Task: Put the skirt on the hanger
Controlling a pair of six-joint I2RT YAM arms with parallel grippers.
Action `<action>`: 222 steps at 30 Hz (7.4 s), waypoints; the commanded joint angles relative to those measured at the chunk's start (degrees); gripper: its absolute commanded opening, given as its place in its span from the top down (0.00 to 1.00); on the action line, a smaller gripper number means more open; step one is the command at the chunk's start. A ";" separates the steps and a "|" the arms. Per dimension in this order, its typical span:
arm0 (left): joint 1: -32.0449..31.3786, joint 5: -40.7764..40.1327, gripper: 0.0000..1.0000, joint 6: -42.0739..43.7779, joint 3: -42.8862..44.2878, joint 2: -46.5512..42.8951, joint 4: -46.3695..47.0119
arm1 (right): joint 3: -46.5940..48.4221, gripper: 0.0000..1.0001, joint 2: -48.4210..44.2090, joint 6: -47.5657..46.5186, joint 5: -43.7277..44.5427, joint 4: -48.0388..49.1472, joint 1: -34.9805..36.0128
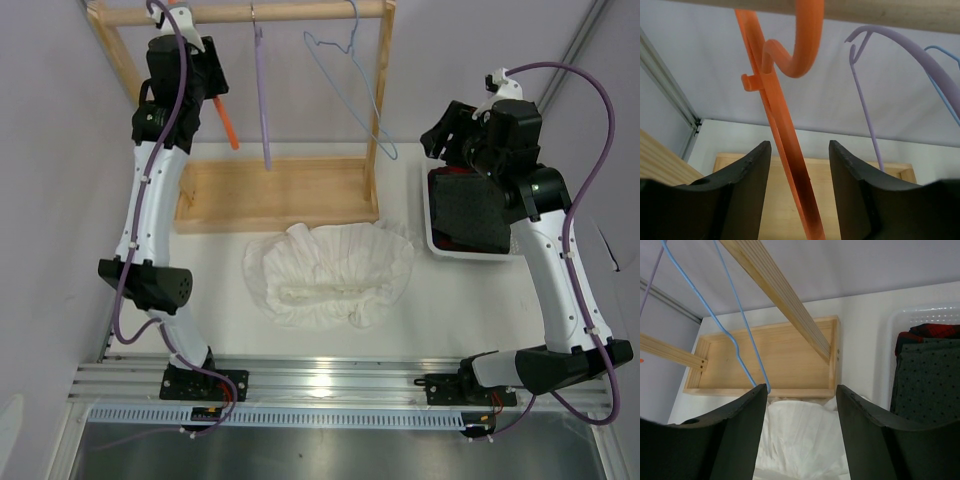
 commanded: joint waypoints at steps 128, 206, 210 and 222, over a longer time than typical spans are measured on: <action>-28.82 41.83 1.00 -1.53 -78.96 -59.62 -7.14 | -53.62 0.52 -10.13 16.53 3.46 8.48 24.88; -31.45 48.60 1.00 1.11 -77.73 -42.40 -3.19 | -50.65 0.93 -8.81 15.92 8.20 8.05 27.25; -31.37 50.35 1.00 0.85 -77.65 -40.90 0.40 | -46.77 0.94 -8.54 14.78 8.99 5.24 27.25; -31.45 52.82 1.00 -0.82 -78.96 -33.61 11.66 | -42.02 0.96 -8.28 14.51 9.70 2.07 28.74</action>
